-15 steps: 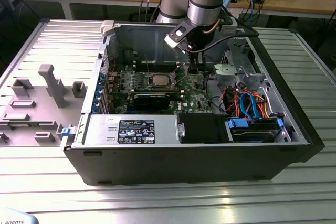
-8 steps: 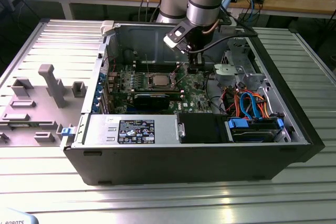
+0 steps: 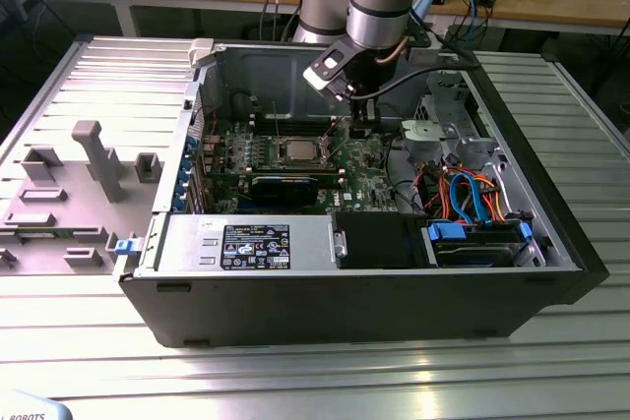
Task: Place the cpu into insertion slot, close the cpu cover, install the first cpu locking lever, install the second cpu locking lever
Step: 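Close the cpu cover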
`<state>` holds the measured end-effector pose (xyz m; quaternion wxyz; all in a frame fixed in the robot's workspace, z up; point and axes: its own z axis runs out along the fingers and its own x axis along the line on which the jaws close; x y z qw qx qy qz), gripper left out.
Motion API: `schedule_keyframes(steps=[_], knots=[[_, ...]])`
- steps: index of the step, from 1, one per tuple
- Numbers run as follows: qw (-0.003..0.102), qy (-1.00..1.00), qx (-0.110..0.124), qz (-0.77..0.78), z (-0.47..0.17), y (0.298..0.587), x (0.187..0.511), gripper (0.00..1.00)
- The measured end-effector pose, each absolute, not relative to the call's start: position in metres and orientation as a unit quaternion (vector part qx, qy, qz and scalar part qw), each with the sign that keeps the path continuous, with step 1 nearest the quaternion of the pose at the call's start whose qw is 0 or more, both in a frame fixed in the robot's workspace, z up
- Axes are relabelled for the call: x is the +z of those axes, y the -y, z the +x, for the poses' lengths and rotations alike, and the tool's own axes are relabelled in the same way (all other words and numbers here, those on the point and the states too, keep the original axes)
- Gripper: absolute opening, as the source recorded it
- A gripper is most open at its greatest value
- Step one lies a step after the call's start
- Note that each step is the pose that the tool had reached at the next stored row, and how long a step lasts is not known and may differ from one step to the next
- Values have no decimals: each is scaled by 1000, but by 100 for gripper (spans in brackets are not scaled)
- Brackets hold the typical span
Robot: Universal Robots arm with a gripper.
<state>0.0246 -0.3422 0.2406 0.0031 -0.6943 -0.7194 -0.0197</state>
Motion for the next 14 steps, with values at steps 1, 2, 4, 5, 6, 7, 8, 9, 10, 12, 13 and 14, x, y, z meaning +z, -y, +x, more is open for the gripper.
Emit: schedule_keyframes(steps=[1, 2, 4, 5, 6, 7, 8, 9, 10, 12, 13, 14], knots=[[3, 719, -20, -694, 24, 342, 240, 11], [3, 719, -20, -694, 24, 342, 240, 11], [3, 719, -20, -694, 23, 342, 240, 11], [3, 719, -20, -694, 23, 342, 240, 11], [3, 719, -20, -694, 23, 342, 240, 11], [3, 719, -20, -694, 23, 342, 239, 11], [3, 719, -20, -694, 22, 342, 239, 11], [4, 719, -20, -694, 22, 342, 239, 11], [4, 719, -19, -694, 22, 342, 239, 11], [4, 719, -19, -694, 22, 342, 239, 11], [4, 719, -19, -694, 22, 342, 238, 11], [4, 719, -19, -694, 22, 342, 238, 11]])
